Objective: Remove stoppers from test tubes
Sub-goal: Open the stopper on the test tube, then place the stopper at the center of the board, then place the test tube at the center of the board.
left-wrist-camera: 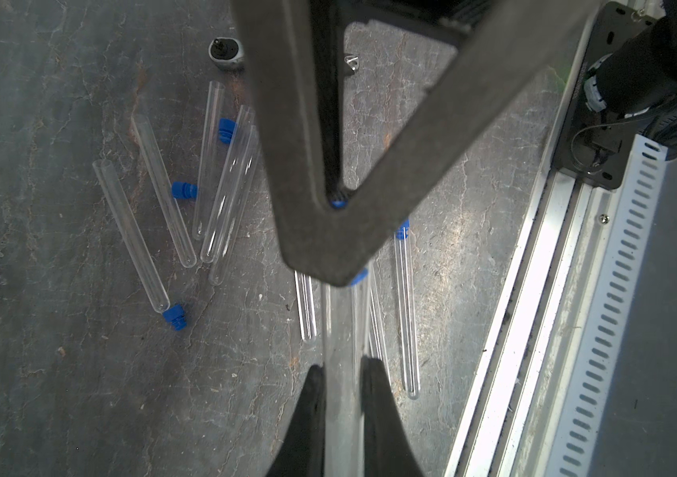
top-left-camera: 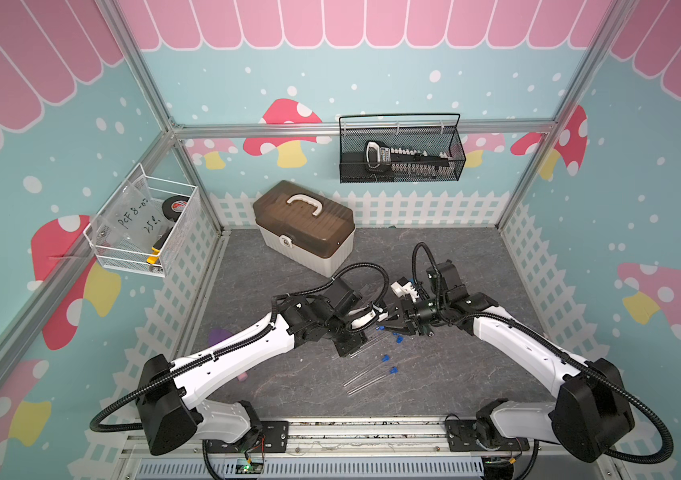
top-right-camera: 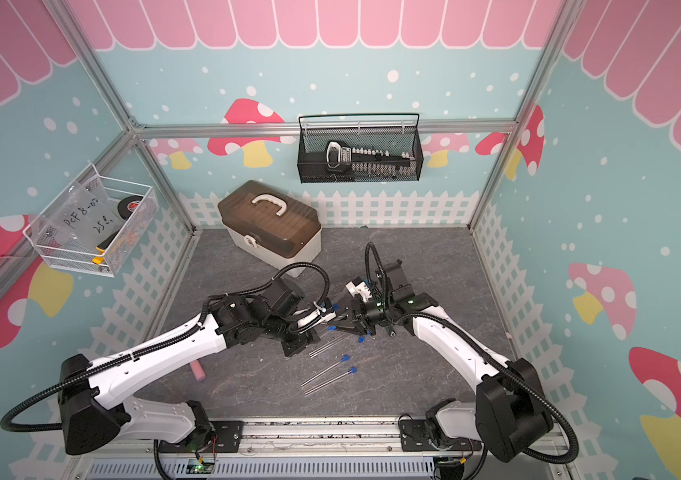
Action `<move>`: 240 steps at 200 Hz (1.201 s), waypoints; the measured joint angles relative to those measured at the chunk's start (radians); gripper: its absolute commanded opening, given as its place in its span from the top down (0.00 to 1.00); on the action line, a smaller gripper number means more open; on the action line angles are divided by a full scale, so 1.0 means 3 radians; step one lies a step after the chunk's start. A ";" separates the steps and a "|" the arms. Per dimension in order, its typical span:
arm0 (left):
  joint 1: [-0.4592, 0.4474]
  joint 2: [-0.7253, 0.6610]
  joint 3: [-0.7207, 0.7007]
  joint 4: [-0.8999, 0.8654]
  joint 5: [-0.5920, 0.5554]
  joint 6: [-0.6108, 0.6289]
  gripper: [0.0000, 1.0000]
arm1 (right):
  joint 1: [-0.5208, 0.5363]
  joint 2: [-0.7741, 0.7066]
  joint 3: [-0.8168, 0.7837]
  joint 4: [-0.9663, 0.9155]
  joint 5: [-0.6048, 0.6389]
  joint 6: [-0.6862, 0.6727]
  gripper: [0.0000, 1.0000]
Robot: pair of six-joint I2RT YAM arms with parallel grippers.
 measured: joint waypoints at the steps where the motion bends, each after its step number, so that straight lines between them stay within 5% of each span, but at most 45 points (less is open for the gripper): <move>1: 0.0000 0.0000 0.0000 0.0001 0.0000 0.0000 1.00 | 0.0000 0.0001 -0.0001 0.0000 -0.0001 -0.0001 0.71; 23: 0.0000 0.0004 0.0006 -0.0004 0.0000 0.0000 1.00 | 0.0004 0.0009 -0.0022 0.0006 -0.0023 0.0000 0.72; 93: 0.0000 0.0020 0.0011 -0.0038 0.0014 0.0010 1.00 | 0.0013 0.0009 -0.0051 0.0017 -0.0023 0.0008 0.99; 202: -0.0031 -0.0008 -0.0230 -0.0169 0.0008 0.0211 1.00 | -0.0399 0.0000 0.0387 -0.1658 0.0136 -0.1494 1.00; 240: -0.0031 0.0032 -0.0308 -0.0072 -0.0104 0.0179 1.00 | -0.0401 0.0003 0.0333 -0.1825 0.0322 -0.1649 1.00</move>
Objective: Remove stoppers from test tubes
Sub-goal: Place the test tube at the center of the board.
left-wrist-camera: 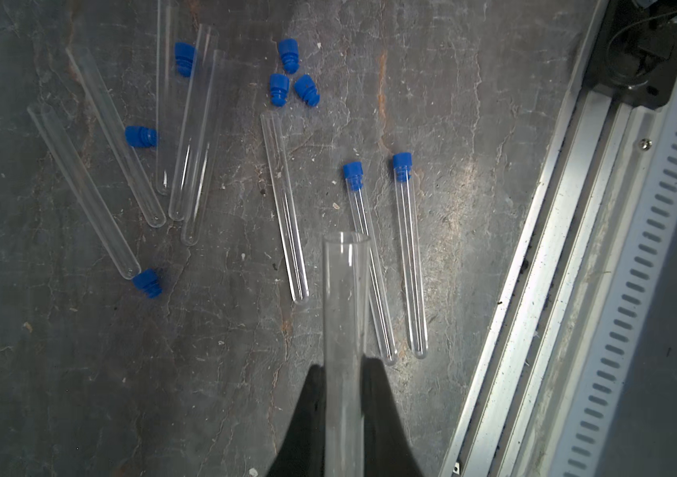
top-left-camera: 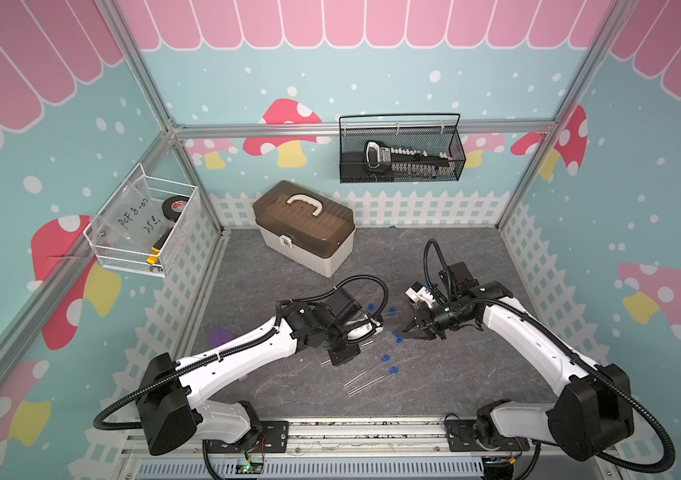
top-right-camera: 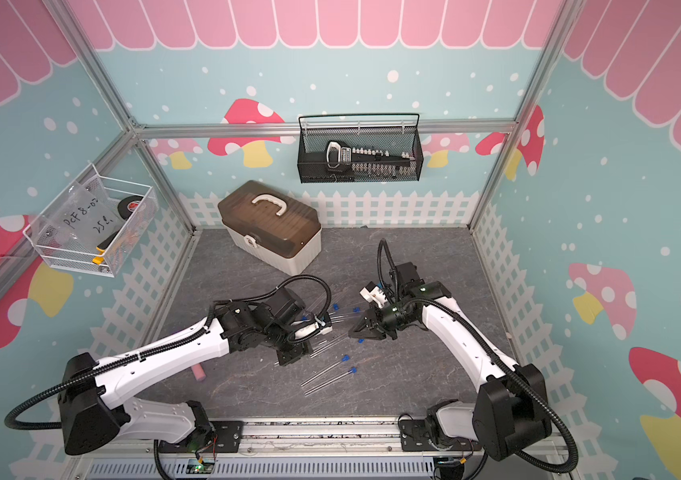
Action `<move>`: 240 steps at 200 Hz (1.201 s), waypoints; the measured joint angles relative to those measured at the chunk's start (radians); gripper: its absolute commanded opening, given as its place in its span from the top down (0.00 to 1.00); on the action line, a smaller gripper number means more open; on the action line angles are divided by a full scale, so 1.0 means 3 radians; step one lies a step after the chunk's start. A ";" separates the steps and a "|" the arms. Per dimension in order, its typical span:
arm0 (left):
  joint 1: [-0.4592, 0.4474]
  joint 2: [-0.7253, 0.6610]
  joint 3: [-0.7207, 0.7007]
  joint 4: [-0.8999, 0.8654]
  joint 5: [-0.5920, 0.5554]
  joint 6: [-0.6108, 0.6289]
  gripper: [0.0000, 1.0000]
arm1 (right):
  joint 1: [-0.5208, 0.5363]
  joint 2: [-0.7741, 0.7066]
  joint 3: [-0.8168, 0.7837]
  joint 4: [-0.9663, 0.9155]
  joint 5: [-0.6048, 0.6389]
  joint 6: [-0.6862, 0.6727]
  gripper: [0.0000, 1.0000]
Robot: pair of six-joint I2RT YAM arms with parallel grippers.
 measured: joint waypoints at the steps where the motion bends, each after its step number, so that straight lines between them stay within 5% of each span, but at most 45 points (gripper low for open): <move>1: 0.0000 0.0003 -0.0003 0.0005 -0.0004 0.0003 1.00 | 0.0000 0.0000 -0.0010 0.0003 0.0010 -0.0001 1.00; 75: -0.0003 0.0989 -0.0095 0.0738 -0.0434 -0.0184 1.00 | 0.0000 0.0099 -0.0861 0.0635 0.0553 0.0504 1.00; 140: -0.0020 0.1296 -0.0038 0.1041 -0.0481 -0.0262 0.98 | 0.0000 0.0500 -0.1091 0.1191 0.0910 0.0704 1.00; 178: -0.0017 0.1310 -0.0039 0.1109 -0.0509 -0.0309 0.71 | 0.0000 0.0649 -0.1092 0.1399 0.1013 0.0755 0.83; 214: -0.0017 0.1310 -0.0041 0.1138 -0.0510 -0.0347 0.70 | 0.0000 0.0698 -0.1096 0.1514 0.1047 0.0815 0.60; 240: -0.0009 0.1307 -0.0039 0.1138 -0.0516 -0.0357 0.68 | 0.0000 0.0612 -0.1096 0.1534 0.1068 0.0847 0.57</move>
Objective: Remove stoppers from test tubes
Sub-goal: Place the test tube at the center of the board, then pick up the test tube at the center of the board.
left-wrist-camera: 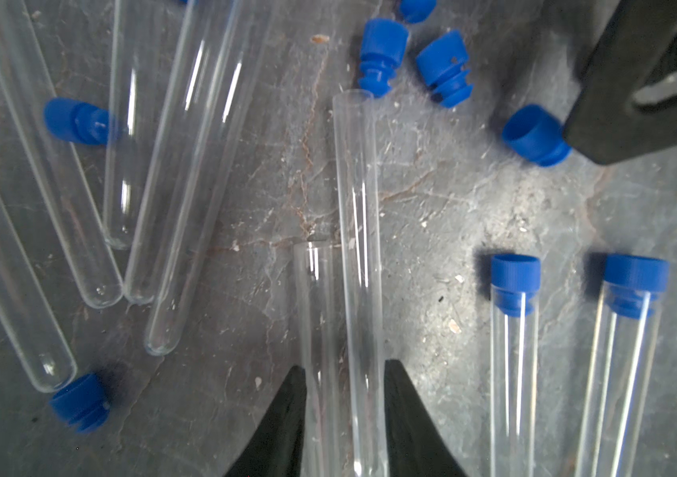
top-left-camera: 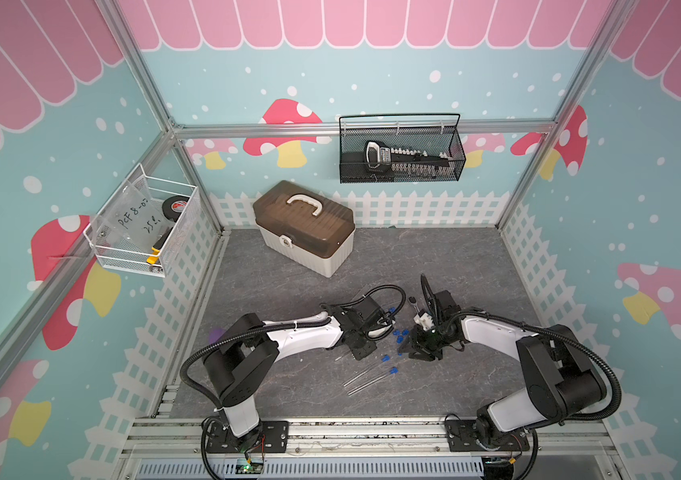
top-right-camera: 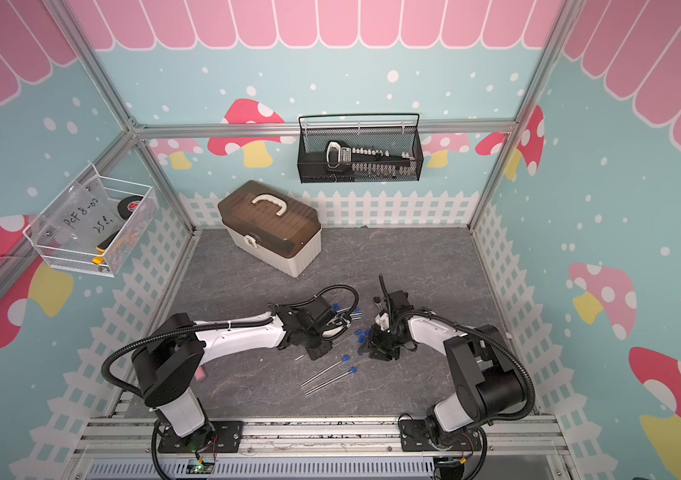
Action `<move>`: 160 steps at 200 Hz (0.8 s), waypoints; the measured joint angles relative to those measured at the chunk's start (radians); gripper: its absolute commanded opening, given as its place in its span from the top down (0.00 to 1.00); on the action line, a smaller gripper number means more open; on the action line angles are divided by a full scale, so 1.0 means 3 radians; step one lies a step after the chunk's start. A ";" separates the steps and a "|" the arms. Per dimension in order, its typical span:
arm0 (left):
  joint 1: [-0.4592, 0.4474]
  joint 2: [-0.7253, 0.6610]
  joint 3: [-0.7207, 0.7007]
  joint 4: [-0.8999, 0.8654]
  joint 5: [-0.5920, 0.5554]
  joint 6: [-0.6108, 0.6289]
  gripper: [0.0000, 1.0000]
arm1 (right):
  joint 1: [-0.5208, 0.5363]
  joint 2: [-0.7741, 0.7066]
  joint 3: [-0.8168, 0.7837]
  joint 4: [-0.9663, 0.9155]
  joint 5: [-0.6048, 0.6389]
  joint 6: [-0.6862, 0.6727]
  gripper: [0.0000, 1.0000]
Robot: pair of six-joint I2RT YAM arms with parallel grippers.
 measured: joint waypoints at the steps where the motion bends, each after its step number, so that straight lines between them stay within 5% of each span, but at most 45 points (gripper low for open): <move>1: 0.0000 0.0000 -0.0001 0.0000 -0.0001 0.0000 0.68 | 0.0000 -0.0003 0.0000 -0.0001 0.0001 0.0003 0.57; 77: -0.0214 -0.0601 -0.0062 -0.0154 -0.0118 -0.0451 0.65 | 0.0000 -0.0763 0.0000 -0.0423 0.0149 -0.0076 0.56; 160: -0.0576 -0.0249 -0.0102 -0.0139 -0.0244 -0.1077 0.67 | 0.0000 -0.0900 -0.0132 -0.0528 0.0111 -0.0089 0.55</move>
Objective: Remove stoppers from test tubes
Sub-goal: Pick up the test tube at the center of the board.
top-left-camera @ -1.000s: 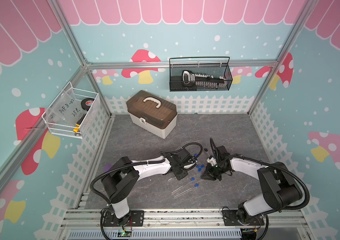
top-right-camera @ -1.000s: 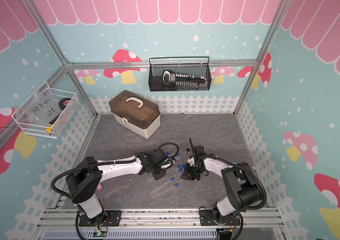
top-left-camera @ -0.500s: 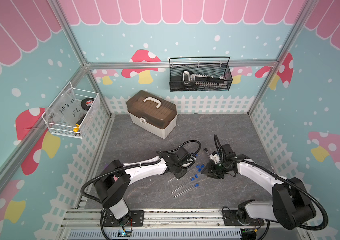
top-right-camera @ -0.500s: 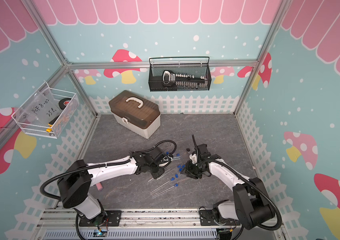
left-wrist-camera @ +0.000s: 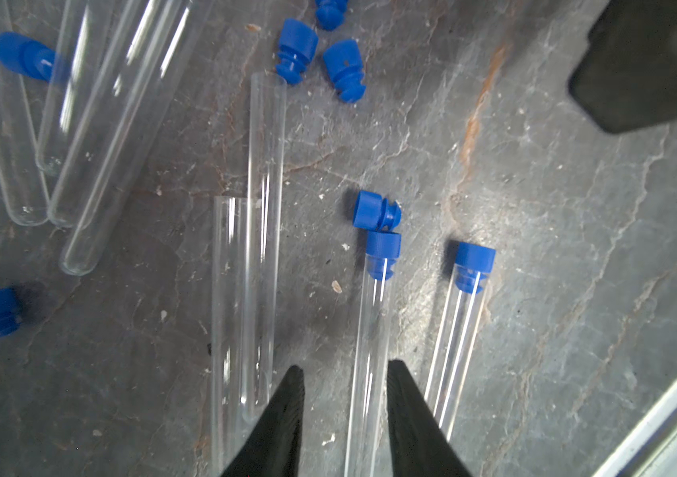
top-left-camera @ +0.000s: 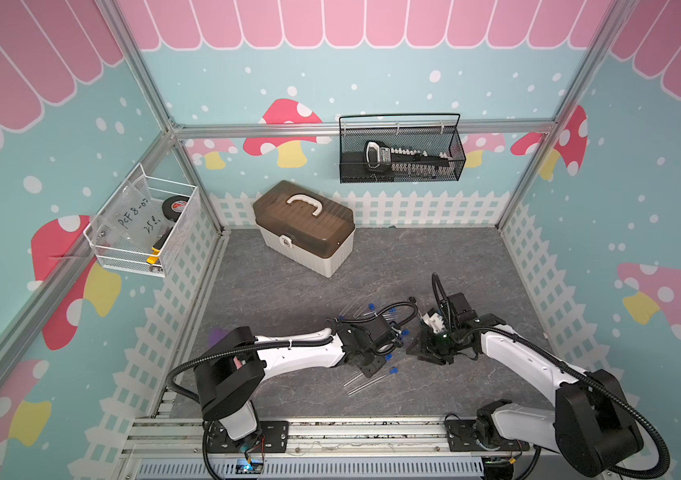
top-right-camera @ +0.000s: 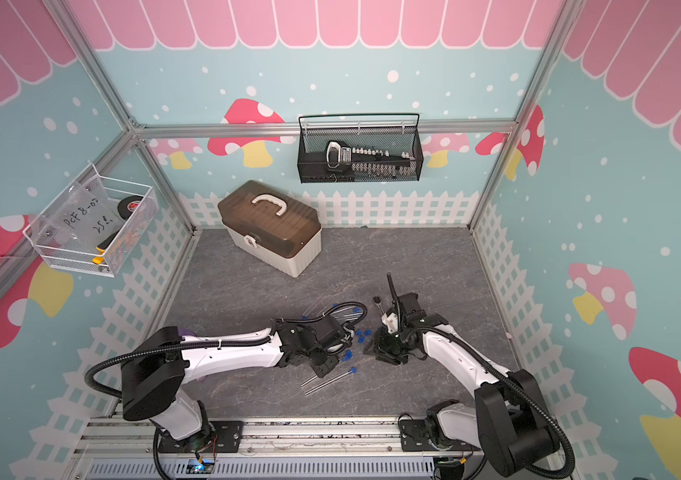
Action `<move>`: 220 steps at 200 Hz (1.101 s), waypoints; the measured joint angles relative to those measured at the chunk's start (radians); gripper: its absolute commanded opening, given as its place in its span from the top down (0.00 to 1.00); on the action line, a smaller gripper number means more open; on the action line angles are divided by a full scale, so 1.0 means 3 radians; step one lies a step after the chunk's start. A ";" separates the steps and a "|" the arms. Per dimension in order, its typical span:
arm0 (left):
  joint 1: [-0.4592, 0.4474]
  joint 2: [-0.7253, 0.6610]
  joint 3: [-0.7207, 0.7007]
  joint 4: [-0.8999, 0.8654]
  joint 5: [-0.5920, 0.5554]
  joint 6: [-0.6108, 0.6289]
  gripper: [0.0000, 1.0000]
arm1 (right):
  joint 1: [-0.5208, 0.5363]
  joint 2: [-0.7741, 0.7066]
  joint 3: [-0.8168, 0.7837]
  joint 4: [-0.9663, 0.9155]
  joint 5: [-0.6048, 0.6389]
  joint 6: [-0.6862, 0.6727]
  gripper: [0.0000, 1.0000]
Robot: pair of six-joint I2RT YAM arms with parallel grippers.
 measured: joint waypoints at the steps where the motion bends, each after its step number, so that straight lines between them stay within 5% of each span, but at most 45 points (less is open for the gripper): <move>1: -0.0001 0.0003 0.0000 0.0000 -0.0001 -0.0003 0.67 | 0.0000 -0.0004 -0.0004 0.0000 0.0000 0.0000 0.55; 68: -0.0128 0.0053 -0.0174 0.0067 -0.0024 -0.0136 0.69 | 0.0000 -0.0074 -0.0086 -0.0042 -0.0006 -0.0013 0.55; 155: -0.0144 0.0188 -0.0193 0.0165 -0.0024 -0.0158 0.98 | 0.0000 -0.0154 -0.0089 -0.0078 -0.0010 -0.0011 0.55; 220: -0.0142 0.0181 -0.0165 0.0072 -0.0080 0.0050 1.00 | 0.0000 -0.0159 -0.0090 -0.0074 -0.0011 -0.0011 0.54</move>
